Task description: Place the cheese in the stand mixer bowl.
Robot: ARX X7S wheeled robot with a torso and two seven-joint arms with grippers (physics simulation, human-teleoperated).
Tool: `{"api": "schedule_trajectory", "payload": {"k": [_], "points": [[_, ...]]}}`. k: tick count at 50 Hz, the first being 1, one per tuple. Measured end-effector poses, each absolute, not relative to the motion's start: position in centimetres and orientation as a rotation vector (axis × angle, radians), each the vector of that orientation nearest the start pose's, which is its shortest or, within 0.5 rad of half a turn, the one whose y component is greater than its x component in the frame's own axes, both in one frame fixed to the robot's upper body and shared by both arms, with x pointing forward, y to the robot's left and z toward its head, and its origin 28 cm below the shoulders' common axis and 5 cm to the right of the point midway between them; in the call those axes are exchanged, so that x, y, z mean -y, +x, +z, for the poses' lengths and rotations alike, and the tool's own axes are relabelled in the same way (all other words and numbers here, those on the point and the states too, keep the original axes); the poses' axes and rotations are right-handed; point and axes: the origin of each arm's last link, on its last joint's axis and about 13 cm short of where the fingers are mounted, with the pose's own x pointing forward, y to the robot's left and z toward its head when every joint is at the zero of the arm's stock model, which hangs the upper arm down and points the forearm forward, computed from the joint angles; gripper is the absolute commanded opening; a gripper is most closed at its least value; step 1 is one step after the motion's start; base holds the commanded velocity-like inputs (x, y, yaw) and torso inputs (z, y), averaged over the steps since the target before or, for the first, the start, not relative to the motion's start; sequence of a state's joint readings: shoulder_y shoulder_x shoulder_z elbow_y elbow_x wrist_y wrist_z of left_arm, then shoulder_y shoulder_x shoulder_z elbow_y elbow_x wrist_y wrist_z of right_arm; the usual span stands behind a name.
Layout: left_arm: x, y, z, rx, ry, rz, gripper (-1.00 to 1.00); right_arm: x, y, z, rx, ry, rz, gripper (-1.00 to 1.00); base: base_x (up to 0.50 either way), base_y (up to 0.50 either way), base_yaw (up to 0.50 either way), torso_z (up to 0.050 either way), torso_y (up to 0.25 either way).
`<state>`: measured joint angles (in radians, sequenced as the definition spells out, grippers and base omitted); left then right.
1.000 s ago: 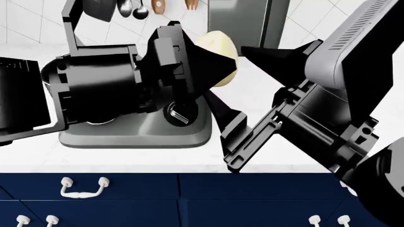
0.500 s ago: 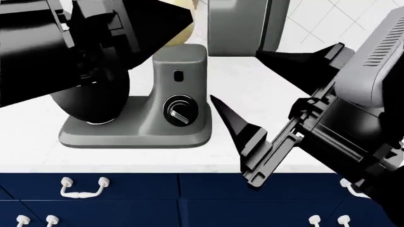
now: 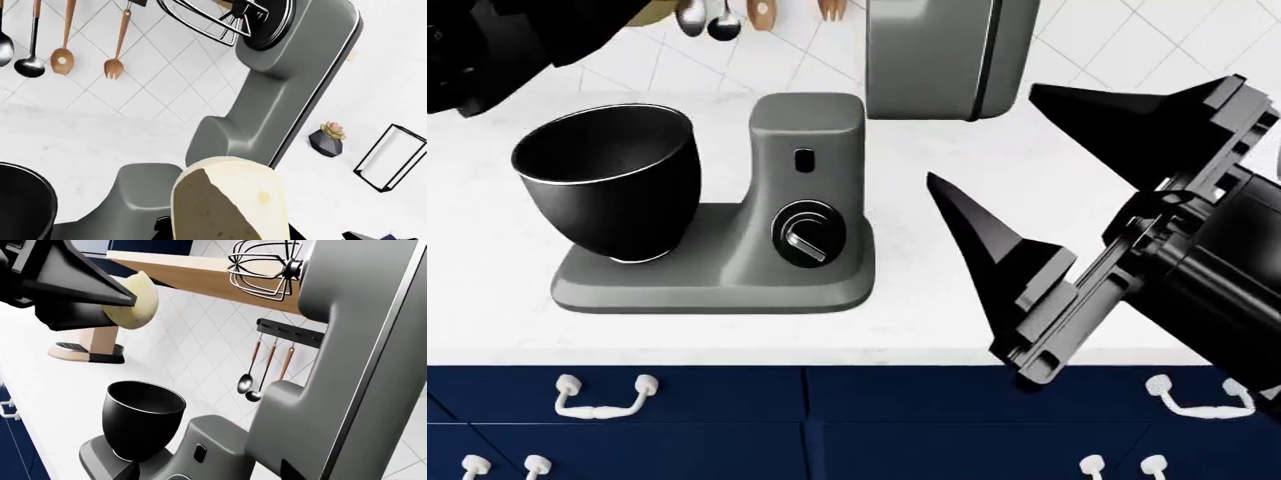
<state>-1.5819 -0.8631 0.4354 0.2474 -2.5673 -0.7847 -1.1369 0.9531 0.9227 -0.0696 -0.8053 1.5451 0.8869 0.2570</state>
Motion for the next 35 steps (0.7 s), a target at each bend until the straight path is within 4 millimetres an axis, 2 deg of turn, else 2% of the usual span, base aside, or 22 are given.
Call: {"api": "schedule_trajectory", "payload": {"k": [19, 35], "points": [[-26.3, 18.2, 42.3, -0.214, -0.263, -0.305, -1.0, 15.0, 18.0, 30.4, 0.291, -0.201, 0.71, 1.0, 0.0, 0.0, 0.0, 0.0, 0.0], [-26.6, 21.0, 42.0, -0.304, -0.2, -0.17, -1.0, 15.1, 18.2, 30.2, 0.286, -0.193, 0.71, 1.0, 0.0, 0.0, 0.0, 0.0, 0.0]]}}
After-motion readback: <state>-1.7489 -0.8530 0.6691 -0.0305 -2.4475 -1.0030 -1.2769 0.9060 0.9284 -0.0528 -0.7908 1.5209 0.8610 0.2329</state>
